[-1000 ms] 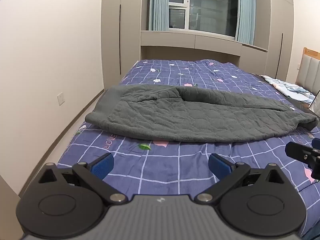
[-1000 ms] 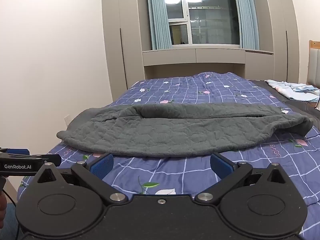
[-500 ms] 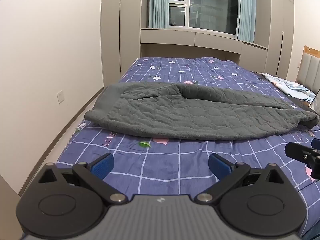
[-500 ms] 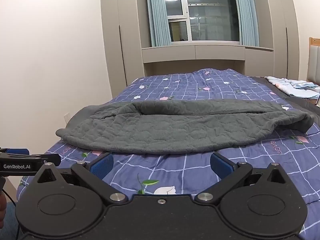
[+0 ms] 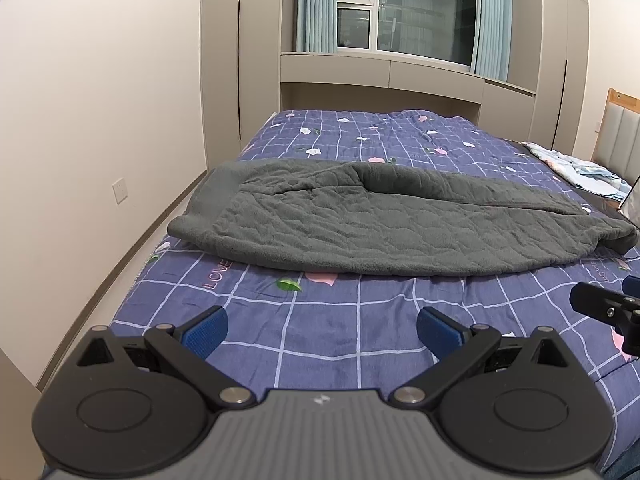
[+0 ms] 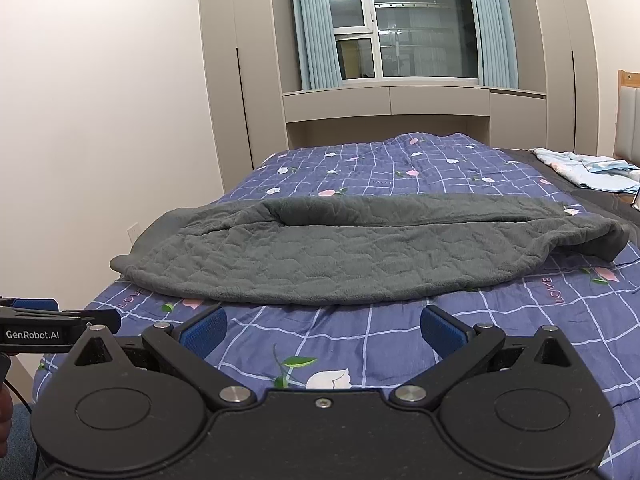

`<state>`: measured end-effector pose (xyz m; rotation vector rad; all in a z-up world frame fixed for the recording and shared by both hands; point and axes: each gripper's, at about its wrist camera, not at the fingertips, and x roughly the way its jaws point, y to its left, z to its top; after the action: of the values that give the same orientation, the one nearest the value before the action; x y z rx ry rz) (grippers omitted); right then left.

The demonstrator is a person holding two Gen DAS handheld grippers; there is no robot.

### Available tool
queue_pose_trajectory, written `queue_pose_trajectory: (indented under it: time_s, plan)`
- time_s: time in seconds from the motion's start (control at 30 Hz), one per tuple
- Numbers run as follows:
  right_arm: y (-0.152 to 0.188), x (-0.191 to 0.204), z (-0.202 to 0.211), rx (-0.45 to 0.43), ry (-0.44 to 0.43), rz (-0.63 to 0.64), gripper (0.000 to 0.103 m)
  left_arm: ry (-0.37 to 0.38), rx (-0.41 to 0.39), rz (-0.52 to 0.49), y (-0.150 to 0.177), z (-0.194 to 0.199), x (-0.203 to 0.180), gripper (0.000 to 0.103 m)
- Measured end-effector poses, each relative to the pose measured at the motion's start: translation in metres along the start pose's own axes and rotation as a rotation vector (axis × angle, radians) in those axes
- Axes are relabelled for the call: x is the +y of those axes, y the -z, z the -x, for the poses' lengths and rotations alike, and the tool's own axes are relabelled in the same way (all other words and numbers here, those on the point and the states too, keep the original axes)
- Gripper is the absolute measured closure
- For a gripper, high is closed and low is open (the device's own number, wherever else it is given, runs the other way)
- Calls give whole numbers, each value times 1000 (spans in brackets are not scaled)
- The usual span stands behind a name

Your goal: Fold towel

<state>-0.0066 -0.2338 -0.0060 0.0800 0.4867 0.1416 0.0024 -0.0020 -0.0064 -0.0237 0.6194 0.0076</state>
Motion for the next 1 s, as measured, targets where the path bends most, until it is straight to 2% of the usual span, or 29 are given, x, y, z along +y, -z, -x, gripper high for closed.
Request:
queue_pose_trajectory:
  time_s: [1.0]
  plan:
    - [2,1,-3,16,4,1,0,6,23,13,2,-4,3,1]
